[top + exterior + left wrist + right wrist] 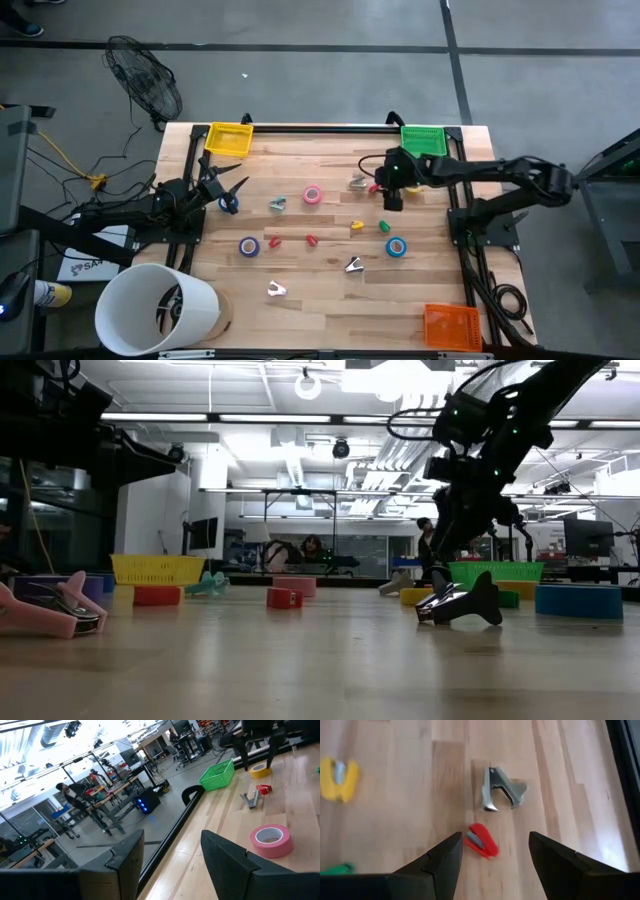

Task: Pick and place Stapler, Stapler remover, tape
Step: Put the top right red stapler into the green bin

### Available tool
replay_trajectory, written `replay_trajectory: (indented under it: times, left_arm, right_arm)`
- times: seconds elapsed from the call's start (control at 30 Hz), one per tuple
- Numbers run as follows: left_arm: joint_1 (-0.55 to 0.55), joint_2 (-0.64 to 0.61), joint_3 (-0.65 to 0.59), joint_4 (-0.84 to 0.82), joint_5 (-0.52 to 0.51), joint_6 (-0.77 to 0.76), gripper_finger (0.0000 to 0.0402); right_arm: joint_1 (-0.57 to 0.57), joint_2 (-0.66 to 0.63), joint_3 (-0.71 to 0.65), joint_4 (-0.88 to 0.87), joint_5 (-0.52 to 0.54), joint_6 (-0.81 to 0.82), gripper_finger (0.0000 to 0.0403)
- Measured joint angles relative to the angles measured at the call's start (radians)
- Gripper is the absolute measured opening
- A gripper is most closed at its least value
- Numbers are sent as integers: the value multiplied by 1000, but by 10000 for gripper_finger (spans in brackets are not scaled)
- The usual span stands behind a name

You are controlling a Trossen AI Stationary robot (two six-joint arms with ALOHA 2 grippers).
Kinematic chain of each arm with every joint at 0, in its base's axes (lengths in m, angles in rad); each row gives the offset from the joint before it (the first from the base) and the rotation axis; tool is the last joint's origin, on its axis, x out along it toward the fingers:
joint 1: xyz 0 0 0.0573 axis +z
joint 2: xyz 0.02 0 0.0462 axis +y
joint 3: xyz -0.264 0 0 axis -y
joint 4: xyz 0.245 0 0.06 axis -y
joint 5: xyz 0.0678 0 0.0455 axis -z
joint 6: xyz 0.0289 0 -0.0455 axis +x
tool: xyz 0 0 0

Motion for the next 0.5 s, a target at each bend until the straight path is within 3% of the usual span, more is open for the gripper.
replay_trajectory:
  times: [0.27,0.5]
  left_arm:
    - [0,0,0,0,0,0,193]
    - [0,0,0,0,0,0,193]
  right_arm:
    - [-18,99,0,0,-23,-164,220]
    - [-18,164,0,25,42,-228,220]
